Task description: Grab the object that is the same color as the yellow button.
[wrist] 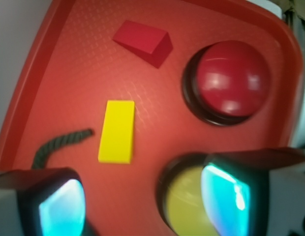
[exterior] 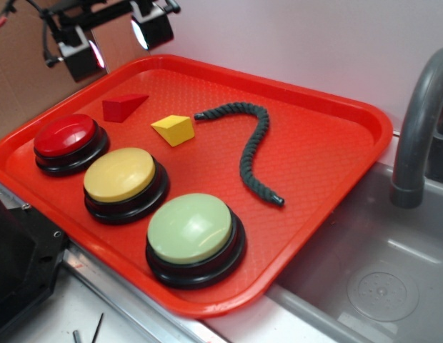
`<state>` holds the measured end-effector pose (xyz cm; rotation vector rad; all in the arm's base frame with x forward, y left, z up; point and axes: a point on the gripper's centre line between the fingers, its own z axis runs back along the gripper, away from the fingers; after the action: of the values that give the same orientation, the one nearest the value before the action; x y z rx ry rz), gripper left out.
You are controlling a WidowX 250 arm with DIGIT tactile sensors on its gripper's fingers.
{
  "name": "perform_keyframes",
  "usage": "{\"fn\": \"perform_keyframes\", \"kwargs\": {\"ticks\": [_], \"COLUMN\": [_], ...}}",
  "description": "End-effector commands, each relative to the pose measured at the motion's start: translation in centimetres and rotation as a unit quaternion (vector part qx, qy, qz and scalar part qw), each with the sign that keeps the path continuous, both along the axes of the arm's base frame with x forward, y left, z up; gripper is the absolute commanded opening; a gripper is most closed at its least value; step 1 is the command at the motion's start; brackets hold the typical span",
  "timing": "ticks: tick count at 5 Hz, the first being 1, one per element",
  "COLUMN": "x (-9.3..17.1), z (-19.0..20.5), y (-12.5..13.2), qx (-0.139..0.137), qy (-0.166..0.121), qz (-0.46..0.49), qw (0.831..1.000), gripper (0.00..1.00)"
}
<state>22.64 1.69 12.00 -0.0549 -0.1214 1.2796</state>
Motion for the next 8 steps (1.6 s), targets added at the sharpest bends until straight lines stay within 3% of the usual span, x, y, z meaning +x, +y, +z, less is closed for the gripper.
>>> {"fn": "perform_keyframes", "kwargs": {"ticks": [1, 4, 5, 6, 7, 8], "x": [1.8, 3.1, 3.3, 3.3, 3.4, 3.5], "z": [-3.9, -9.1, -9.4, -9.4, -8.6, -5.1], "y": [0.5, -0.3, 0.0, 0.2, 0.2, -0.5], "qx": [0.048, 0.086, 0.063, 0.060, 0.053, 0.025], "qy": [0.012, 0.032, 0.022, 0.023, 0.034, 0.073], "qz": [0.018, 0.023, 0.030, 0.044, 0.014, -0.112], "qw": [0.999, 0.996, 0.997, 0.997, 0.998, 0.991], "gripper": [1.00, 1.00, 0.24, 0.00, 0.00, 0.00]}}
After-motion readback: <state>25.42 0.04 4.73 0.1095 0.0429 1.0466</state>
